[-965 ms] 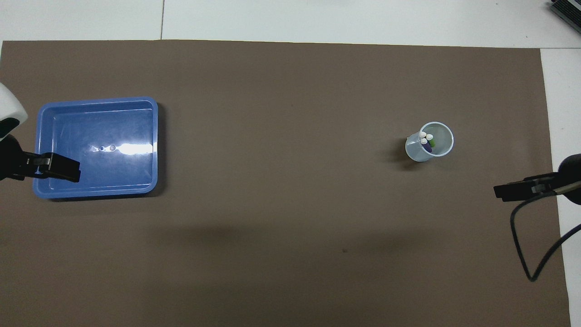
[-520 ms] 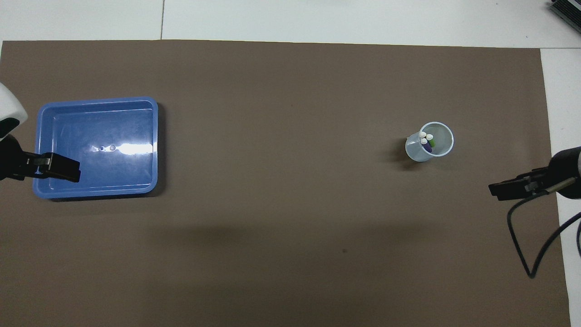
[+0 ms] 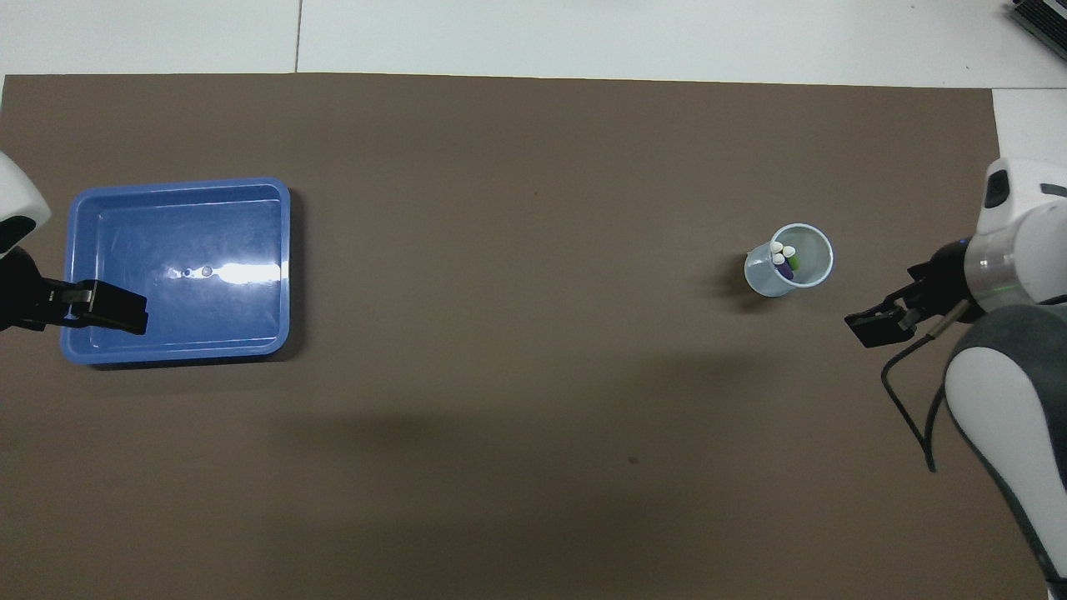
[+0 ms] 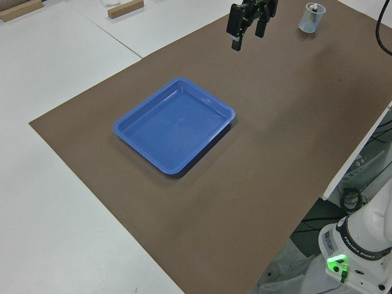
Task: Right arm passes pens to left for tray arrangement
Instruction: 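Reach the right gripper over the white cup toward the pens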
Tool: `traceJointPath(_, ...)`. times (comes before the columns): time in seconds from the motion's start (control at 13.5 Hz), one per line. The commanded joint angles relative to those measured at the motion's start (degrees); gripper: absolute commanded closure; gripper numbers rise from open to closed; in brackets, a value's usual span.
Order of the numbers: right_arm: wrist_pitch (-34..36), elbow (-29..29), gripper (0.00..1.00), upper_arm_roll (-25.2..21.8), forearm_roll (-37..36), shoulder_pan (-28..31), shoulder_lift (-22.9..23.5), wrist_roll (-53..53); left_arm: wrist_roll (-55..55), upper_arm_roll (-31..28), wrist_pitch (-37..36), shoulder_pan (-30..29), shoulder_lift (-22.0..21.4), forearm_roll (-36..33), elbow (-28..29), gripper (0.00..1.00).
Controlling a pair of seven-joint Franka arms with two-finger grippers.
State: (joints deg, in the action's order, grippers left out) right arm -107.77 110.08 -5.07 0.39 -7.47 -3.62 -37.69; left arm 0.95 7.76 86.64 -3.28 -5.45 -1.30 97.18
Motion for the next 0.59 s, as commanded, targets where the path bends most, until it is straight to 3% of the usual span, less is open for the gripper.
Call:
traceJointPath(0.0, -3.5, -0.4, 0.0, 0.1, -2.2, -0.6, 3.1, -10.1, -0.6, -0.3, -0.5, 0.4, -1.1, -0.5, 0.9, 0.0)
traceJointPath(0.52, -9.0, -0.4, 0.0, 0.2, -2.9, -2.0, 9.8, -19.9, -0.7, -0.3, -0.5, 0.4, -1.1, -0.5, 0.9, 0.0)
